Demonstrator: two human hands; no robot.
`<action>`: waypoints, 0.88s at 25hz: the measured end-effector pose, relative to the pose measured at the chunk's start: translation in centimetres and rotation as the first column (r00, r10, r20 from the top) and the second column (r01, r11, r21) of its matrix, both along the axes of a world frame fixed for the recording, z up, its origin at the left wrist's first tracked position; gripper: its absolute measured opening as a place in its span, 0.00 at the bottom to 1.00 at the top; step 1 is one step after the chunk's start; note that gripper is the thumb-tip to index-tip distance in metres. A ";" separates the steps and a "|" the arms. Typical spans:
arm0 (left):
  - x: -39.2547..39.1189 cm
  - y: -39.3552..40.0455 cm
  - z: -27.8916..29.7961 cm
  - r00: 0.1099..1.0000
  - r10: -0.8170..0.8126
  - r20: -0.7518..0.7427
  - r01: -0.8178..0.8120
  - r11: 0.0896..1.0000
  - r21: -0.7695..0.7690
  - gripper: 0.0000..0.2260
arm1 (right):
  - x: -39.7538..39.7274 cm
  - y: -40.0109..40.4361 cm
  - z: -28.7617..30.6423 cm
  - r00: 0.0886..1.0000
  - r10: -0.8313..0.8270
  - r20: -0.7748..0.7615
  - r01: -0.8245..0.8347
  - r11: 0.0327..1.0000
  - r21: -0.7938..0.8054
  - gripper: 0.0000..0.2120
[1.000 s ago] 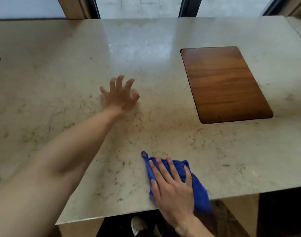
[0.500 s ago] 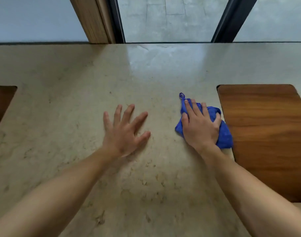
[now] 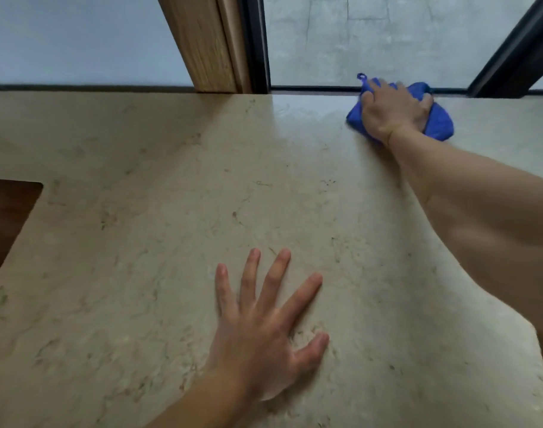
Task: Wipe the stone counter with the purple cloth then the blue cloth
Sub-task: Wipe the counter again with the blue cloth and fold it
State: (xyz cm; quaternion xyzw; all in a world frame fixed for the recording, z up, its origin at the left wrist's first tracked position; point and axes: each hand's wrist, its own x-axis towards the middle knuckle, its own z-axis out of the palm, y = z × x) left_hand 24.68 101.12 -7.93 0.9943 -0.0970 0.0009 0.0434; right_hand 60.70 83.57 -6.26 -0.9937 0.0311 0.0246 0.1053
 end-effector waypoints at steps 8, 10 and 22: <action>0.3 0.4 0.4 0.998 0.056 -0.021 -0.058 0.994 -0.092 0.29 | -11.0 2.3 0.2 0.867 0.493 -0.072 -0.496 0.867 -0.050 0.25; 0.1 0.5 0.5 0.996 0.081 0.021 -0.075 0.977 -0.198 0.24 | -18.5 0.6 0.2 0.886 0.459 -0.069 -0.461 0.887 -0.025 0.24; -8.8 9.9 4.7 0.972 0.144 -0.184 -0.148 0.989 -0.008 0.23 | -68.4 1.0 0.4 0.955 0.297 -0.007 -0.296 0.951 -0.085 0.24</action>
